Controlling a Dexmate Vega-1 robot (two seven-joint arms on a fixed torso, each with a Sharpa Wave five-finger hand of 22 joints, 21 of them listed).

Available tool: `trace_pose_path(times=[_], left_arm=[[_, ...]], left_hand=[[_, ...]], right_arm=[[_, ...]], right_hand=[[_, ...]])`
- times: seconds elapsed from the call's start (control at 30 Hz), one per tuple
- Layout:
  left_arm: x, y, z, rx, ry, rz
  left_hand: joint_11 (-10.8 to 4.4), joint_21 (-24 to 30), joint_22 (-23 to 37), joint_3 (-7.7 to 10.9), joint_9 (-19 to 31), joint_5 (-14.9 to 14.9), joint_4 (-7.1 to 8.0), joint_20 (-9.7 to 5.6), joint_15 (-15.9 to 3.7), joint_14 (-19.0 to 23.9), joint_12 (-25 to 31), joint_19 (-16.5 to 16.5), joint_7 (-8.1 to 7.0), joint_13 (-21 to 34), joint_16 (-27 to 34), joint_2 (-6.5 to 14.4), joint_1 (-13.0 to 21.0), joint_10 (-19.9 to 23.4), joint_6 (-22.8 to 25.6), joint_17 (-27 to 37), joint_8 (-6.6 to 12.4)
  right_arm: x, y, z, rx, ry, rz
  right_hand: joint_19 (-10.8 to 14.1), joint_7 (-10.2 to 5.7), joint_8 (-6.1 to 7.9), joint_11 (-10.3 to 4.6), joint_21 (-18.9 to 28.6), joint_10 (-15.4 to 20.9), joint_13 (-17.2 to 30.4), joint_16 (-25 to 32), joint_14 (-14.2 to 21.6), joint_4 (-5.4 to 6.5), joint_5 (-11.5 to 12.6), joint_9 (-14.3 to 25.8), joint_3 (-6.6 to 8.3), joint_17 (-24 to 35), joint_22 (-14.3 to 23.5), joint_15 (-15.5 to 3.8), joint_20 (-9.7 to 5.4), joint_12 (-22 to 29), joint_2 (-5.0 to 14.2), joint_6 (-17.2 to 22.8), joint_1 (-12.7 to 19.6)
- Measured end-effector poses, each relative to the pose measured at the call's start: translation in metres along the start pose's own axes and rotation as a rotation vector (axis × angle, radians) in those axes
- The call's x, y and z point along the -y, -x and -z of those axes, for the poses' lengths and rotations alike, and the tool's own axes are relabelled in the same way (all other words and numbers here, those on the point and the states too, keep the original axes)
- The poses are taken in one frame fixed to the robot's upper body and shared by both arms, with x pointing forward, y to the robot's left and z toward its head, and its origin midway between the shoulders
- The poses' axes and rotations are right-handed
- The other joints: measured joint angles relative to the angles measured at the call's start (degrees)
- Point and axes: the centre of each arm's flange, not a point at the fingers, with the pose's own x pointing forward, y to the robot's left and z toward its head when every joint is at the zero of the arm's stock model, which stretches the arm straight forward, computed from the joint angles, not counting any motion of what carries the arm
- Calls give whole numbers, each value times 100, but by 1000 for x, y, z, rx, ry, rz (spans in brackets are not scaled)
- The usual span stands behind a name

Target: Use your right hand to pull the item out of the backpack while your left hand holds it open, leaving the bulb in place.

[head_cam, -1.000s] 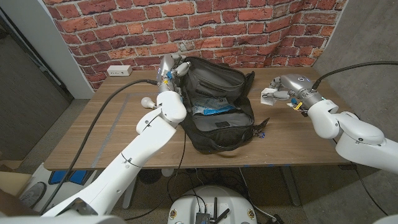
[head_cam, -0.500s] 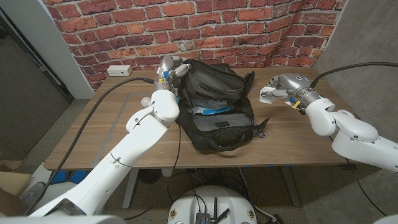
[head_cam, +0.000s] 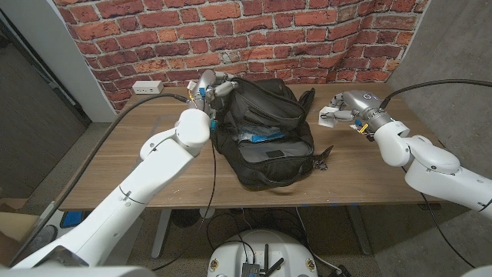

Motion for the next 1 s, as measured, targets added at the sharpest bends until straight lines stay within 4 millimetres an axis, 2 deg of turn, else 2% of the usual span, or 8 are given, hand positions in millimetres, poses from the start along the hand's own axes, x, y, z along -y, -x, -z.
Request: trace_pose_path(times=[0.27, 0.63, 1.0], left_arm=[[1, 2, 0, 7, 21, 68], [-9, 7, 2, 12, 16, 142], [-17, 8, 4, 0, 10, 212]], left_hand=[[-28, 0, 0, 0, -2, 0, 0, 0, -28, -31, 0, 0, 0, -1, -1, -1, 0, -33, 0, -2, 0], [-28, 0, 0, 0, -3, 0, 0, 0, -9, -90, -1, 0, -1, 4, -4, -2, 1, -92, -59, -23, 0], [-43, -43, -12, 64, 0, 0, 32, 35, 114, -337, -29, -88, -53, 19, -39, -40, -24, -331, -294, -20, -83]], right_arm=[[-4, -5, 1, -1, -11, 1], [-6, -15, -3, 28, -19, 6], [-6, -24, -5, 48, -20, 3]], right_hand=[[0, 0, 0, 0, 0, 0, -1, 0, 7, 4, 0, -26, -9, 26, 0, -7, 0, 0, 0, 0, 0], [0, 0, 0, 0, 0, 0, 3, -38, 7, 4, -6, -26, -10, 26, 0, -7, 0, -1, 0, 0, 0], [-1, 0, 0, 0, 0, 0, 3, -38, 7, -2, 2, -26, -17, 53, 0, -7, 0, -4, 0, 0, 0]])
